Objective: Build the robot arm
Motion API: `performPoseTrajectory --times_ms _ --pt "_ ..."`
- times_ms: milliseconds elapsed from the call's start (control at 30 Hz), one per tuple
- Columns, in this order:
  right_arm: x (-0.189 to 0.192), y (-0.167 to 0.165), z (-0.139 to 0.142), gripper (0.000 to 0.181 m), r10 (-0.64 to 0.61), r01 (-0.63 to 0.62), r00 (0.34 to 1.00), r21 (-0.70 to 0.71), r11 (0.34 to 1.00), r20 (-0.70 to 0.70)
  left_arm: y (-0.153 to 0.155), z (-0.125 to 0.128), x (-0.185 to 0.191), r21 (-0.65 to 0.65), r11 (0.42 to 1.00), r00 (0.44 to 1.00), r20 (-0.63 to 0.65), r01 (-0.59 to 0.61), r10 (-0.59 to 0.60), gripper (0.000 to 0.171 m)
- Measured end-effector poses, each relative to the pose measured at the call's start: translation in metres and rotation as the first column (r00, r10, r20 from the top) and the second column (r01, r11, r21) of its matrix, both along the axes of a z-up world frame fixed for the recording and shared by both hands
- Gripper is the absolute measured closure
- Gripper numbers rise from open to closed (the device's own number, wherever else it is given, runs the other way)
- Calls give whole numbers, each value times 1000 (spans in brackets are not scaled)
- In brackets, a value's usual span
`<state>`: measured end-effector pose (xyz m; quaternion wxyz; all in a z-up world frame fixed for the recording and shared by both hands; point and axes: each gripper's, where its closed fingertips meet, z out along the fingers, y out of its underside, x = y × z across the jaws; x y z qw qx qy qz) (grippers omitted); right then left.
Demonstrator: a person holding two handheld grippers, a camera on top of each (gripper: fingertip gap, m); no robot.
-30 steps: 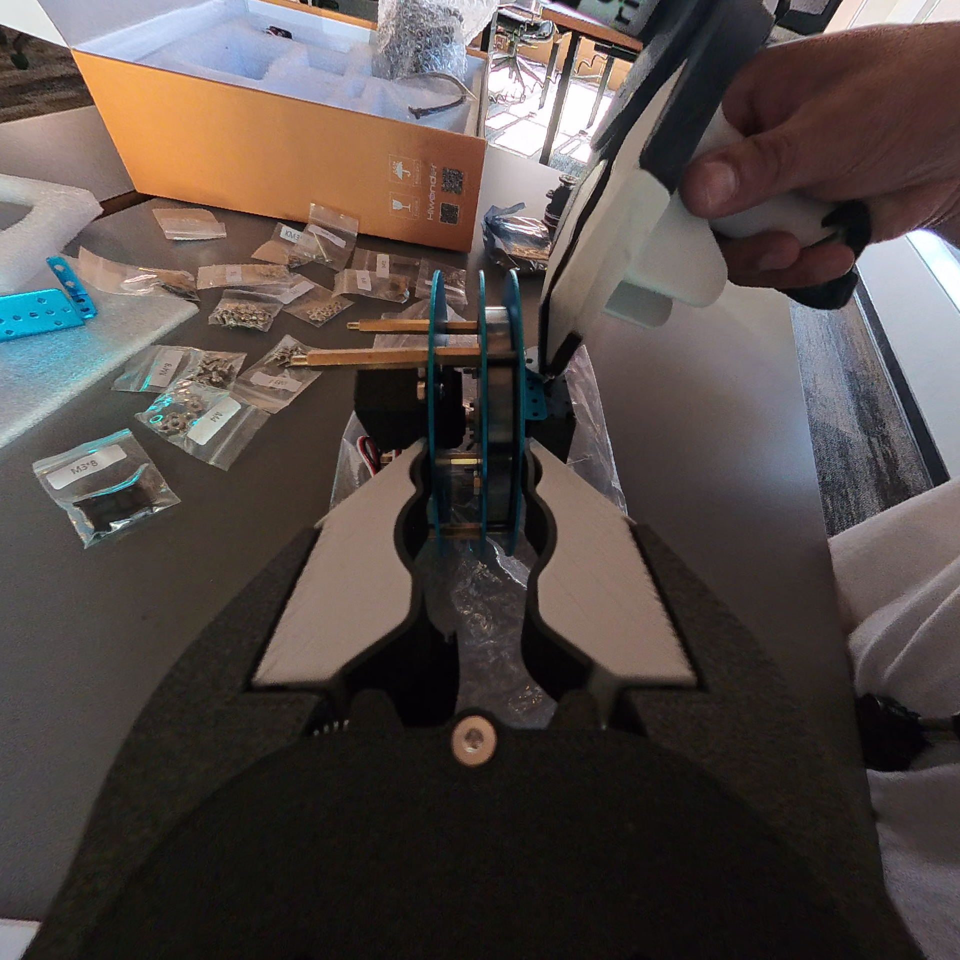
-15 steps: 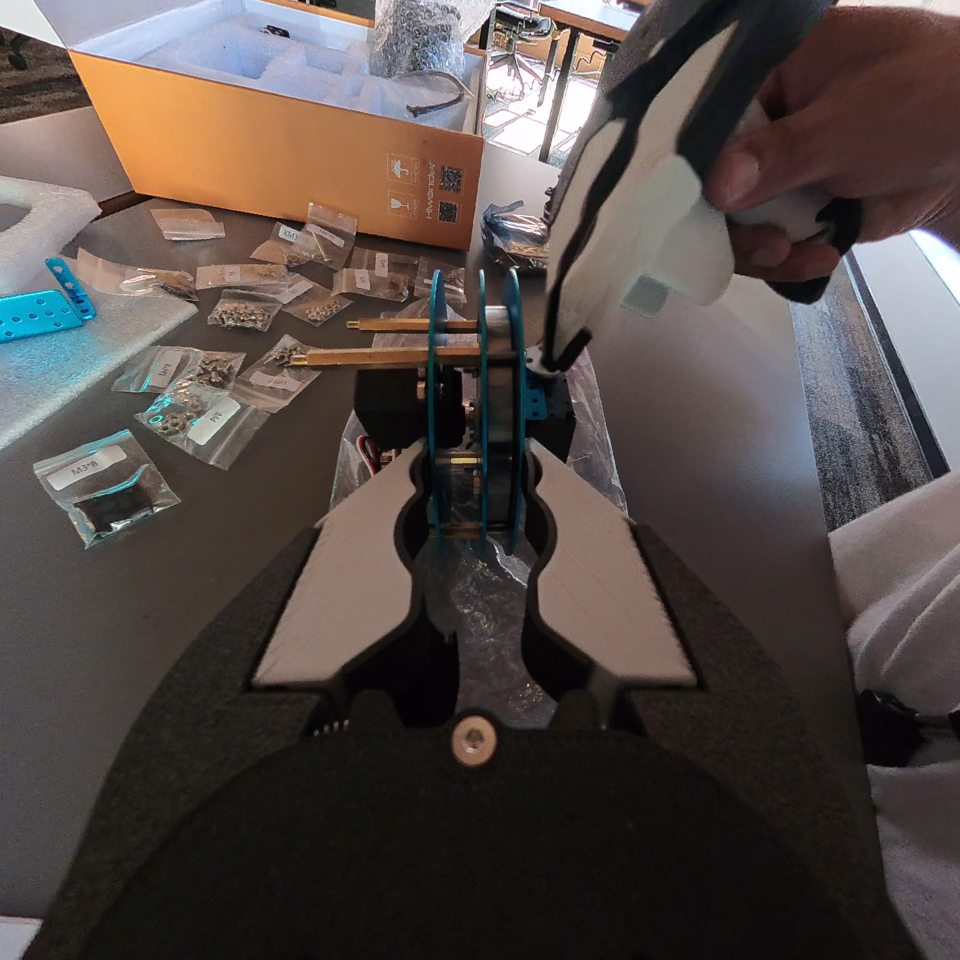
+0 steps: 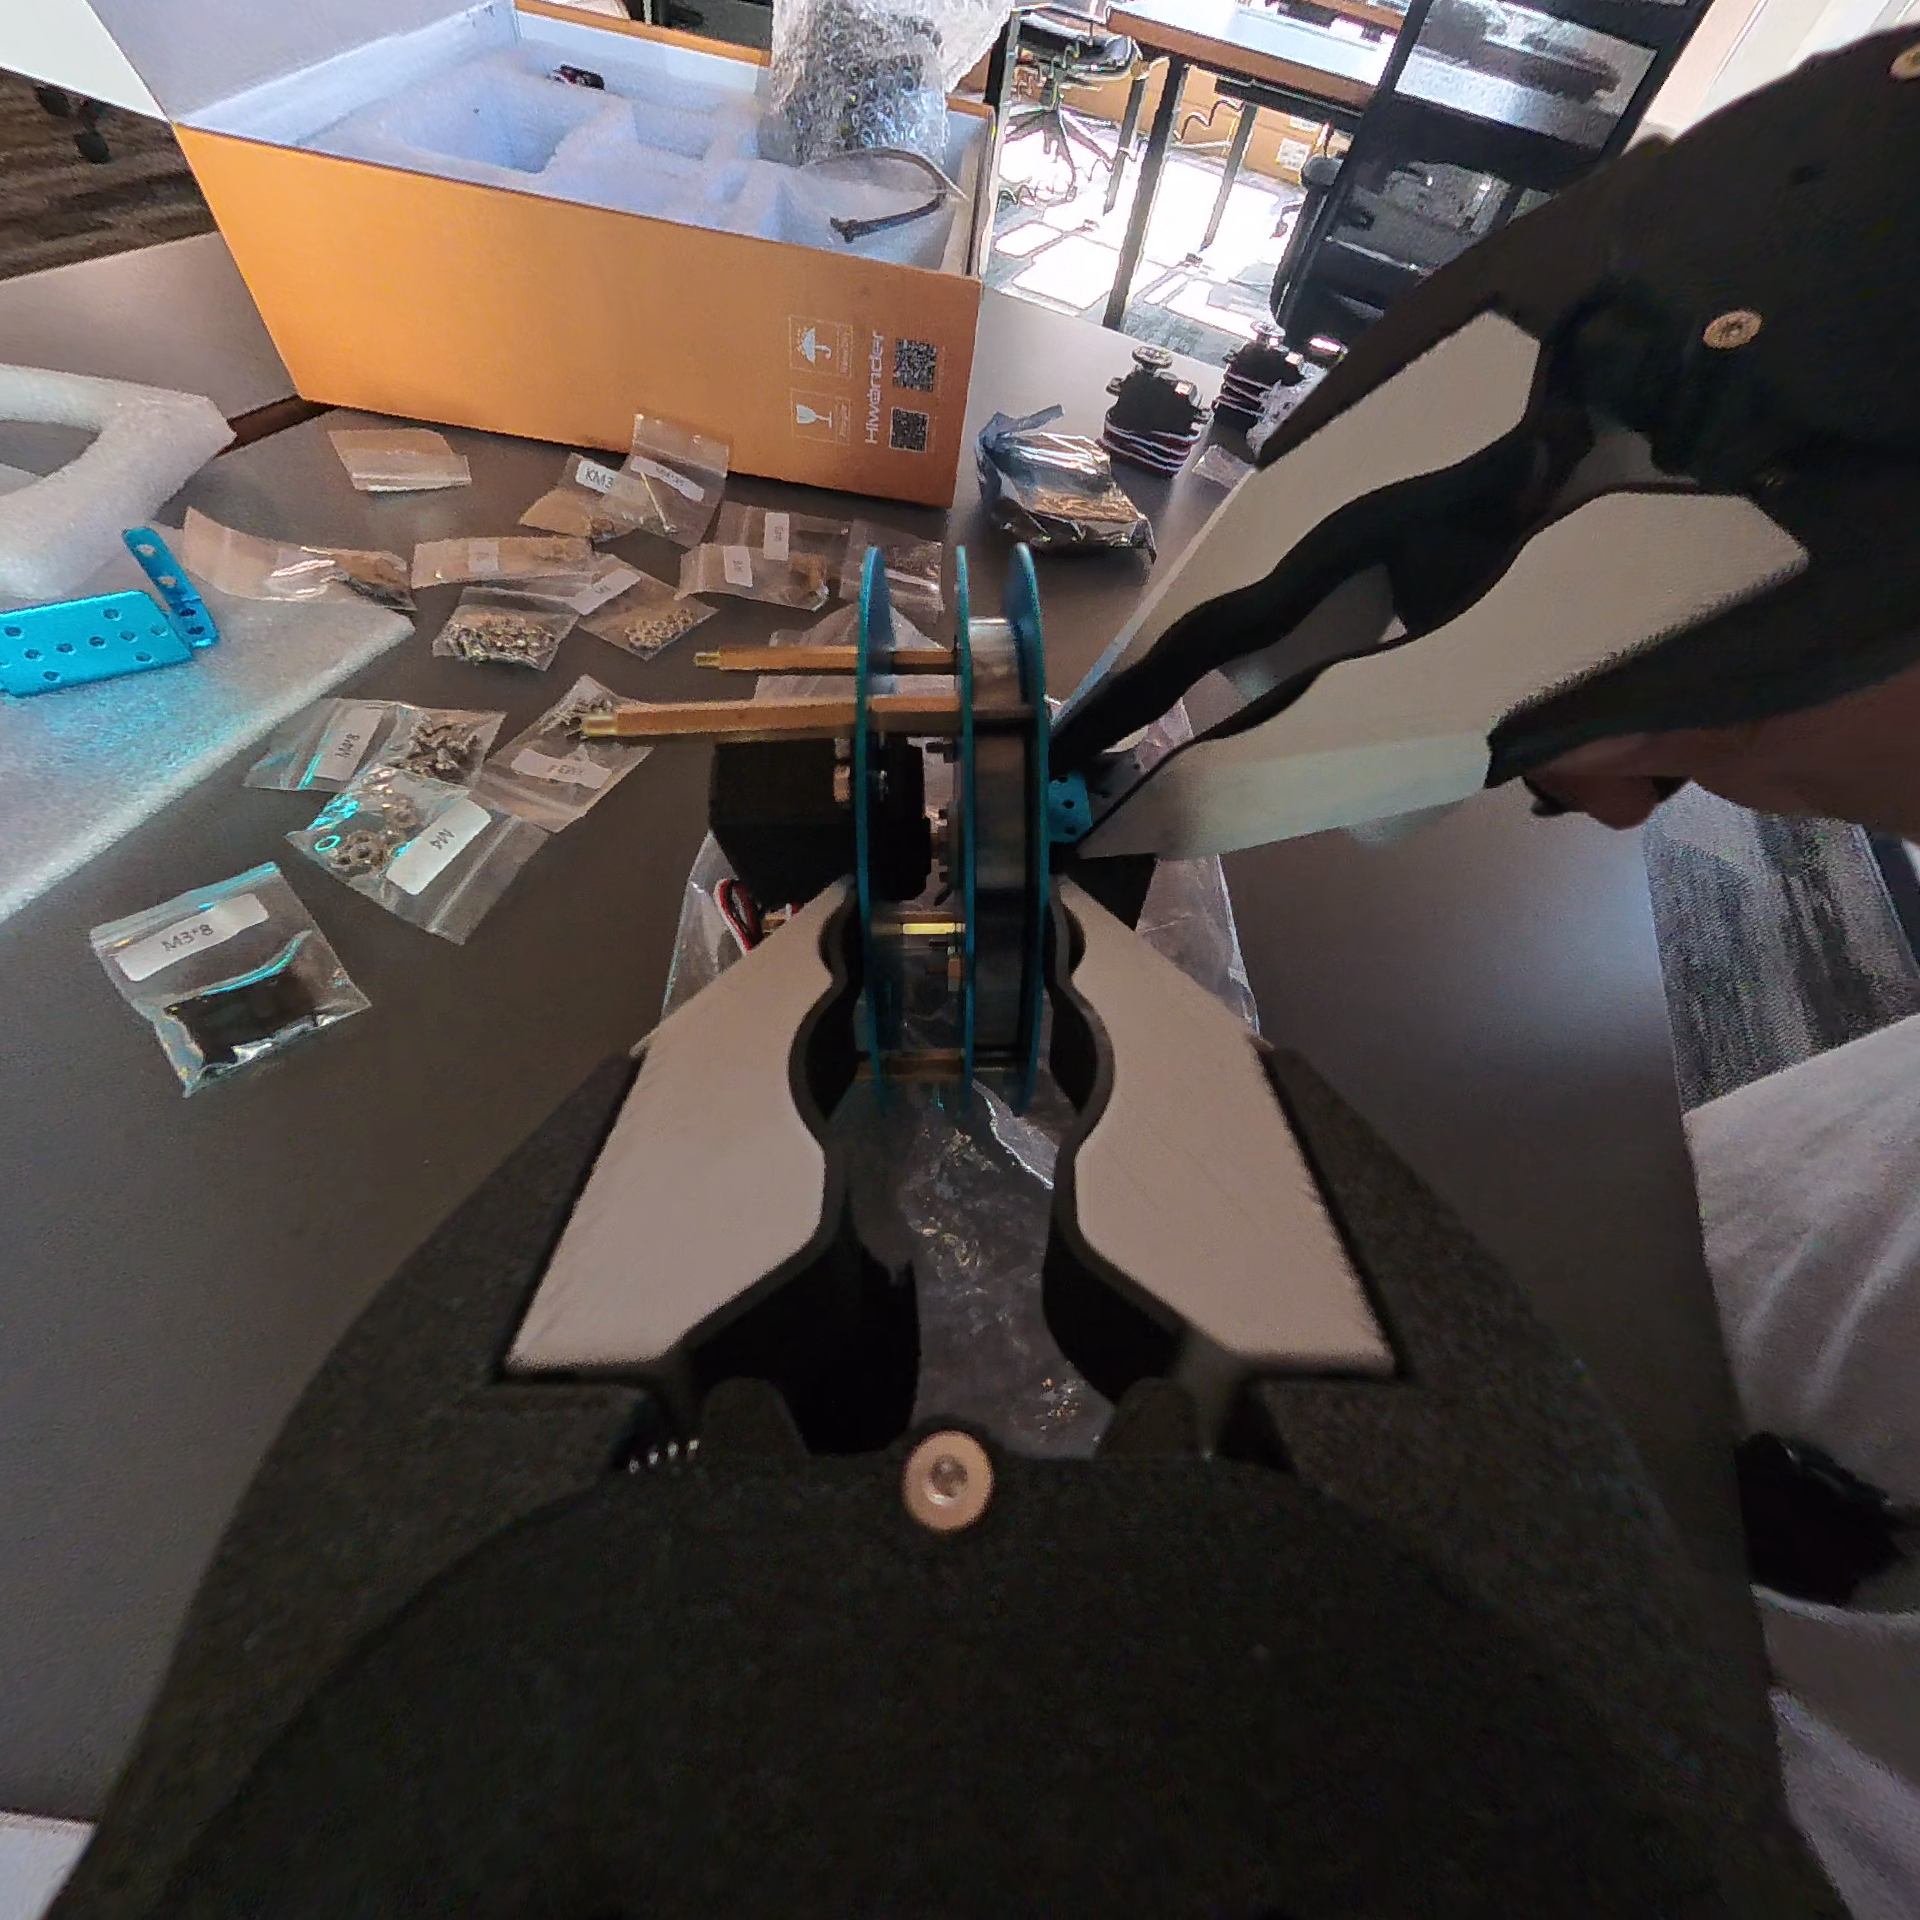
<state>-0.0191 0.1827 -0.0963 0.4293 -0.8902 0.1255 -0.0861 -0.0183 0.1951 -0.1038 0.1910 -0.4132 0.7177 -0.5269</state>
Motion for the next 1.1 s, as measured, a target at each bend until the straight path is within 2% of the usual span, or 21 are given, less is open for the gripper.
performPoseTrajectory --times_ms 400,567,667,767,833,900,1000,1100 --pt "2 -1 -2 176 -218 218 976 0 976 21 -3 1 -1 45 999 999 23 -29 28 140" --pt "0 3 -1 181 -224 225 972 6 974 75 -1 1 -1 32 999 999 16 -36 36 140" --pt "-4 5 2 181 -199 197 980 41 980 32 0 0 -1 22 999 999 1 -36 36 140" --pt "-16 -1 19 181 -131 141 988 131 981 -78 0 0 -1 20 999 999 -2 -33 33 140" --pt "-27 -11 28 181 -30 56 990 188 981 -139 1 0 -2 14 999 1000 -7 -29 29 140" --pt "-17 -35 16 181 -56 91 977 164 982 -207 2 -1 -2 3 1000 1000 -7 -24 24 139" --pt "-13 -54 -19 181 -16 105 893 174 979 -449 3 -1 -2 -8 1000 1000 0 -9 9 139" --pt "-18 -51 -7 181 145 139 760 377 916 -633 3 -1 -3 -1 1000 1000 17 7 -7 140"
